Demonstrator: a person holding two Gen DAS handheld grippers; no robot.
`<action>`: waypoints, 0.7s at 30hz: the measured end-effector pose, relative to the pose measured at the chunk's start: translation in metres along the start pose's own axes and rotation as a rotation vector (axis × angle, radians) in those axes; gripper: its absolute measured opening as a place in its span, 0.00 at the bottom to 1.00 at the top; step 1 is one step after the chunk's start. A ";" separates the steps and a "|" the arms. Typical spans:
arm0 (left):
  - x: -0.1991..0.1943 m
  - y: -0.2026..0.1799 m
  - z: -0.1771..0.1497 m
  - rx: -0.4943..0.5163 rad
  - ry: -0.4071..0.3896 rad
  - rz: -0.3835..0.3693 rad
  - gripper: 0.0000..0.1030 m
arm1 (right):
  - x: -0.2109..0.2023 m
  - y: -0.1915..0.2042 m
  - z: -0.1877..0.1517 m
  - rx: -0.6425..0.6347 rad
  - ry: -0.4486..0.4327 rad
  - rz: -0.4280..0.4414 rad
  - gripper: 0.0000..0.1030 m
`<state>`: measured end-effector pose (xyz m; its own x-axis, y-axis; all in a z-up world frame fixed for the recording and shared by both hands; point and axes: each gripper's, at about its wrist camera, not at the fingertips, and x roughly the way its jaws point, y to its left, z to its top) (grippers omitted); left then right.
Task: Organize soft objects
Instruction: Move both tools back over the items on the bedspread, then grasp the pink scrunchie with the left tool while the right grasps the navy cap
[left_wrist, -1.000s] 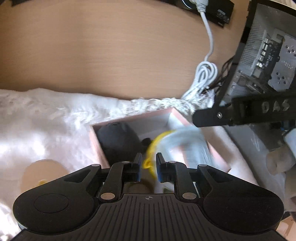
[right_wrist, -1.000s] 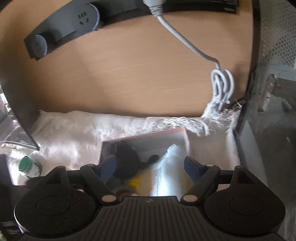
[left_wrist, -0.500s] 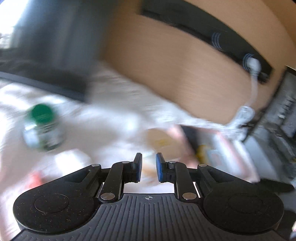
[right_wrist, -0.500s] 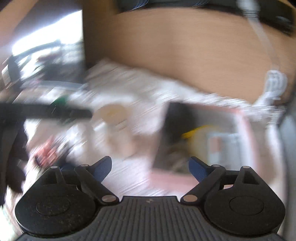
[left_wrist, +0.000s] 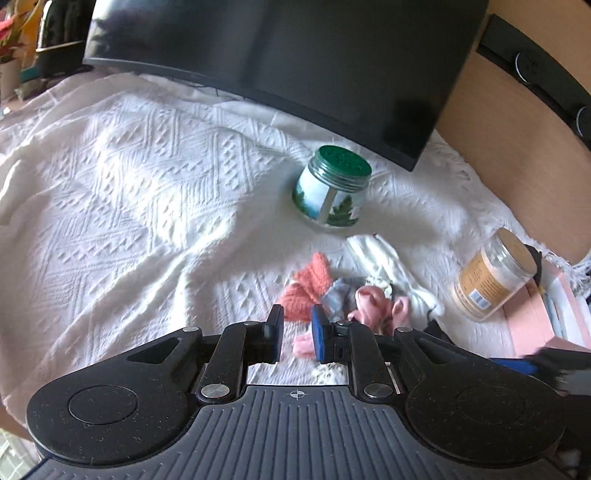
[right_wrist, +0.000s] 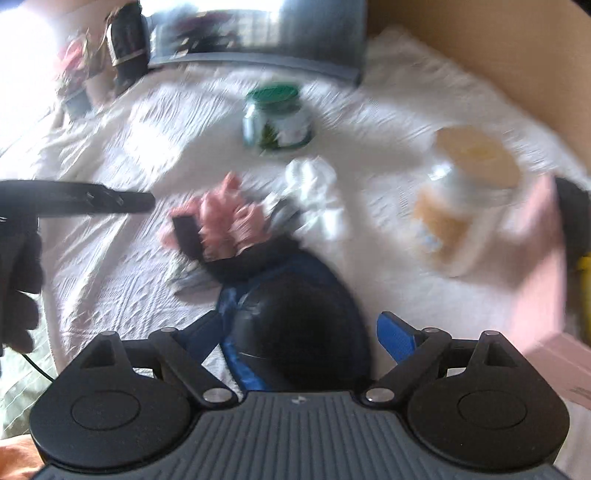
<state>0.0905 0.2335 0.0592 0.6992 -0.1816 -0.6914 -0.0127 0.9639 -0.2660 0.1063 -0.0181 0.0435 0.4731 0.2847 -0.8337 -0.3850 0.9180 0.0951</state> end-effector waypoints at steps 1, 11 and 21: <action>0.000 0.001 -0.001 0.004 0.011 -0.013 0.17 | 0.008 0.002 0.000 -0.006 0.020 -0.007 0.88; 0.012 -0.023 -0.004 0.062 0.003 -0.093 0.17 | -0.013 -0.035 -0.015 0.076 -0.007 -0.247 0.87; 0.059 -0.053 0.014 0.146 0.073 -0.098 0.19 | -0.039 -0.038 -0.054 0.108 0.018 -0.213 0.87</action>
<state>0.1421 0.1744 0.0419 0.6382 -0.2844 -0.7154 0.1603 0.9580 -0.2378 0.0600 -0.0787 0.0430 0.5200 0.0777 -0.8506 -0.1905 0.9813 -0.0268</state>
